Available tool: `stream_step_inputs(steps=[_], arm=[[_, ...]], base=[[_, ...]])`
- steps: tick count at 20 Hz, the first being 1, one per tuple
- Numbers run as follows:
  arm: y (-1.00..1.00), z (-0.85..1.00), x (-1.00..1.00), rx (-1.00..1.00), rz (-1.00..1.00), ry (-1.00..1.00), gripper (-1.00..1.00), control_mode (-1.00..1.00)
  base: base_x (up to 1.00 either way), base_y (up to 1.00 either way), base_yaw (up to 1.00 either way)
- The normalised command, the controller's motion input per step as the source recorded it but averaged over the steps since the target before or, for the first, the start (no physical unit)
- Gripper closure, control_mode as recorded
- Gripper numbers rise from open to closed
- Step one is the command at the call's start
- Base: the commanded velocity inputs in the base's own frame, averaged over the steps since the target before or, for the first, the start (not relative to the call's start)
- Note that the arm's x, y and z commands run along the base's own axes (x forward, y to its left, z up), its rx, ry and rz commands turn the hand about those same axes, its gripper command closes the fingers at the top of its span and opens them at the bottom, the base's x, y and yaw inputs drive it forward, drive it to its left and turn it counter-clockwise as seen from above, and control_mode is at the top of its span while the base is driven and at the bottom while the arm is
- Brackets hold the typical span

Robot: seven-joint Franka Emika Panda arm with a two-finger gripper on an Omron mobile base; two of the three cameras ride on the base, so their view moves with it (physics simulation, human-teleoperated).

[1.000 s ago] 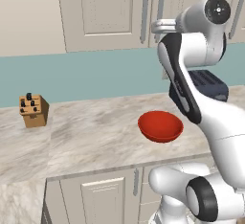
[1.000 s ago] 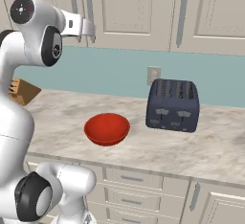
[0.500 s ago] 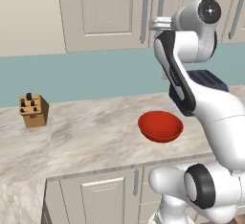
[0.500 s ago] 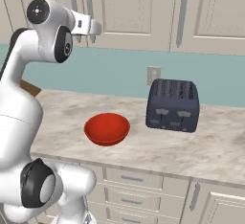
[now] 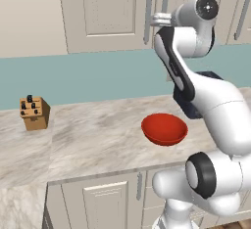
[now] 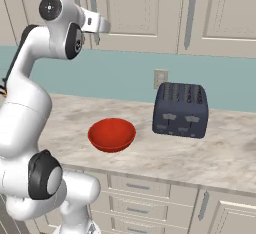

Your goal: Open the cabinet. Pick the pear and mango from the cabinet and place them into the bowl. Then close the cabinet.

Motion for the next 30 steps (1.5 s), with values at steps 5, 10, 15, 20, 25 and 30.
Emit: stream_step_inputs(steps=[5, 10, 15, 20, 25, 30], arm=[[-0.03, 0.00, 0.27, 0.00, 0.00, 0.00, -1.00, -1.00], [0.00, 0.00, 0.32, 0.00, 0.00, 0.00, -1.00, -1.00], [0.00, 0.00, 0.31, 0.00, 0.00, 0.00, -1.00, -1.00], [0.00, 0.00, 0.32, 0.00, 0.00, 0.00, -1.00, -1.00], [0.00, 0.00, 0.32, 0.00, 0.00, 0.00, -1.00, -1.00], [0.00, -0.01, 0.33, 0.00, 0.00, 0.00, -1.00, -1.00]], base=[[0.00, 0.00, 0.00], [0.00, 0.00, 0.00], [0.00, 0.00, 0.00], [0.00, 0.00, 0.00], [0.00, 0.00, 0.00], [0.00, 0.00, 0.00]])
